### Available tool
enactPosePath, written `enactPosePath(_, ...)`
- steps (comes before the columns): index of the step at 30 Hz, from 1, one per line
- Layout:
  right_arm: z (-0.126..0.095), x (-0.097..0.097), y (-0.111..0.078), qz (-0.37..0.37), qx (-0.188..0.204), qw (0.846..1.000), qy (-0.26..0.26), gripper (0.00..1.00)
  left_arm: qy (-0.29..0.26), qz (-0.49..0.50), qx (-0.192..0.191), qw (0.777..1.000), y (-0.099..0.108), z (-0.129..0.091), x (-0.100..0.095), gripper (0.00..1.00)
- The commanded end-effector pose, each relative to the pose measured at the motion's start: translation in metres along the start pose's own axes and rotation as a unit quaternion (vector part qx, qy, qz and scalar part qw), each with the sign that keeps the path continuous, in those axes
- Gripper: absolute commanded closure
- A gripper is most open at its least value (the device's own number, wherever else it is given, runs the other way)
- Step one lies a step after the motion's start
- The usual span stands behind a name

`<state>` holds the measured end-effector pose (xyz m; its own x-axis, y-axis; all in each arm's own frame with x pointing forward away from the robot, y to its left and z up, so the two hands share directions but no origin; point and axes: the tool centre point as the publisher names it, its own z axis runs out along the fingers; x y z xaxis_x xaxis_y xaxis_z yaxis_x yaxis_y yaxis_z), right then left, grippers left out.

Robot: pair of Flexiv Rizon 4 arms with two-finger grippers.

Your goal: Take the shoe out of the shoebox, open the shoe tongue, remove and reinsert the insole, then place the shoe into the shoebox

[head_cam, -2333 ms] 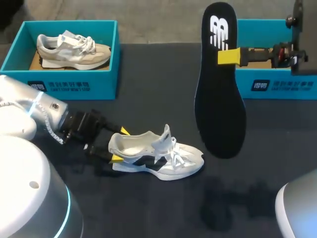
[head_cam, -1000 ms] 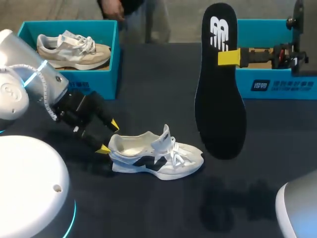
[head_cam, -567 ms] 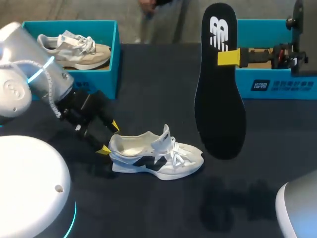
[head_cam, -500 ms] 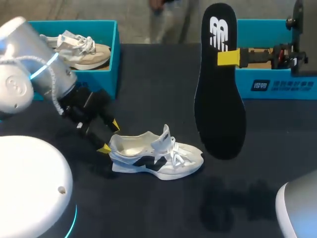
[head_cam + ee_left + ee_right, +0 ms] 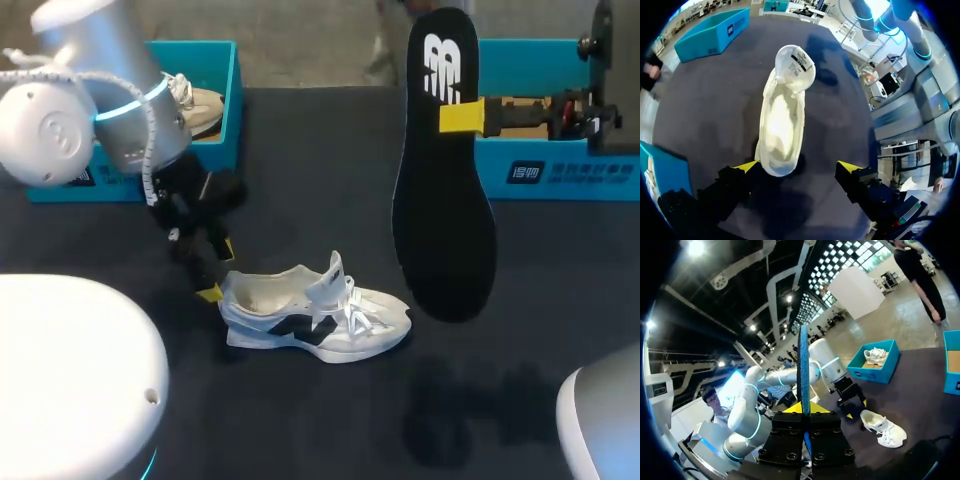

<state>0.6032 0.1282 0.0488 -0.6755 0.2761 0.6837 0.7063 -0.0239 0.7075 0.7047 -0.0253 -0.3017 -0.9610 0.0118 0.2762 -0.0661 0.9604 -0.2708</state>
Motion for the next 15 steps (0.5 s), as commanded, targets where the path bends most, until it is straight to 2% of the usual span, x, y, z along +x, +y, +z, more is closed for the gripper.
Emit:
enactPosePath(1, 0.0052, 0.0040, -0.0009, 0.001, -0.002, 1.000, -0.003, 1.00, -0.019, -0.015, -0.087, 0.996, -0.0071, -0.0080, 0.0098, 0.00)
enactPosePath(5, 0.0052, 0.0040, -0.0009, 0.001, -0.002, 1.000, -0.003, 1.00, -0.038, -0.007, -0.116, 0.993, -0.0105, -0.0116, 0.0141, 0.00)
enactPosePath(15, 0.0052, 0.0040, -0.0009, 0.001, -0.002, 1.000, -0.003, 1.00, -0.067, 0.009, -0.140, 0.988, -0.0142, -0.0172, 0.0132, 0.00)
